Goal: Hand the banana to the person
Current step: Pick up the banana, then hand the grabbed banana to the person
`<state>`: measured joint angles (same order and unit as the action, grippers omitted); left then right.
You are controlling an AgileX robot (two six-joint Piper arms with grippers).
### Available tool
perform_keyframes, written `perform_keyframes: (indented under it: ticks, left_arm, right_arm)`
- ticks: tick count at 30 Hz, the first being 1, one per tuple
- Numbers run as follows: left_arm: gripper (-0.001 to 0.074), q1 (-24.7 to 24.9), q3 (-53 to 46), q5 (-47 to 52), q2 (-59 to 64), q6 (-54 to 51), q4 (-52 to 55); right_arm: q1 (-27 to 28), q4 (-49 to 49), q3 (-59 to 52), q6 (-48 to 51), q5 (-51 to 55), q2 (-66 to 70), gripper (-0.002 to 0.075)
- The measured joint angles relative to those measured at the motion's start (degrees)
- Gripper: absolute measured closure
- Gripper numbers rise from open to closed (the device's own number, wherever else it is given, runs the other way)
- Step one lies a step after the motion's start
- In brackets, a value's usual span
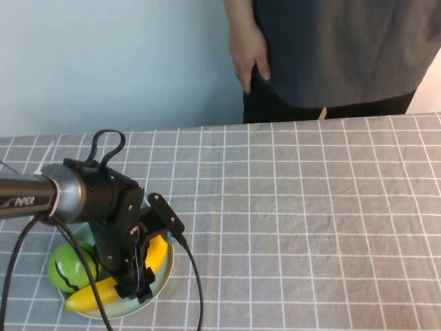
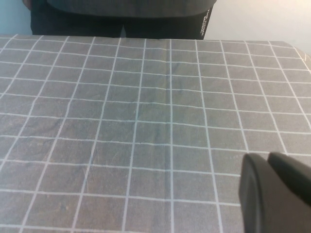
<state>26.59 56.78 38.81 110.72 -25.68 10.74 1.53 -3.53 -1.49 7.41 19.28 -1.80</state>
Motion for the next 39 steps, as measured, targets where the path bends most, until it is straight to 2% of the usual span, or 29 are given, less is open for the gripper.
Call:
perform_keyframes:
  ticks: [9,11,14,15,21,27,33,39]
  left_arm:
    - [0.0321,0.0,0.0,-1.7,0.0,0.0,0.2]
    - [0.0353,0.0,0.0,-1.6,0.0,0.2,0.2]
    - [0.0457,0.0,0.0,-0.8,0.0,1.2,0.2]
    - [0.0470,0.0,0.0,-0.3,0.0,1.3,0.2]
    - [0.0468,0.0,0.0,5.0,-0.8,1.5,0.2]
    - [0.0468,0.2,0.0,8.9,-7.7,1.5,-3.7]
    - [0.0468,4.7,1.6,14.0,-16.2,1.5,-4.4]
    - [0.0468,10.8,13.0,17.7,-19.4,1.5,0.6]
  right_arm:
    - [0.0,0.0,0.0,0.0,0.0,0.0,0.0732]
    - [0.0,0.0,0.0,0.0,0.0,0.0,0.0732]
    - [0.0,0.0,0.0,0.0,0.0,0.0,0.0732]
    - [0.0,0.0,0.0,0.0,0.0,0.0,0.0732]
    - [0.0,0.0,0.0,0.0,0.0,0.0,0.0732]
    - [0.0,0.0,0.0,0.0,0.0,0.0,0.0732]
    - [0.0,0.0,0.0,0.0,0.0,0.0,0.0732]
    - [0.0,0.0,0.0,0.0,0.0,0.0,0.0732]
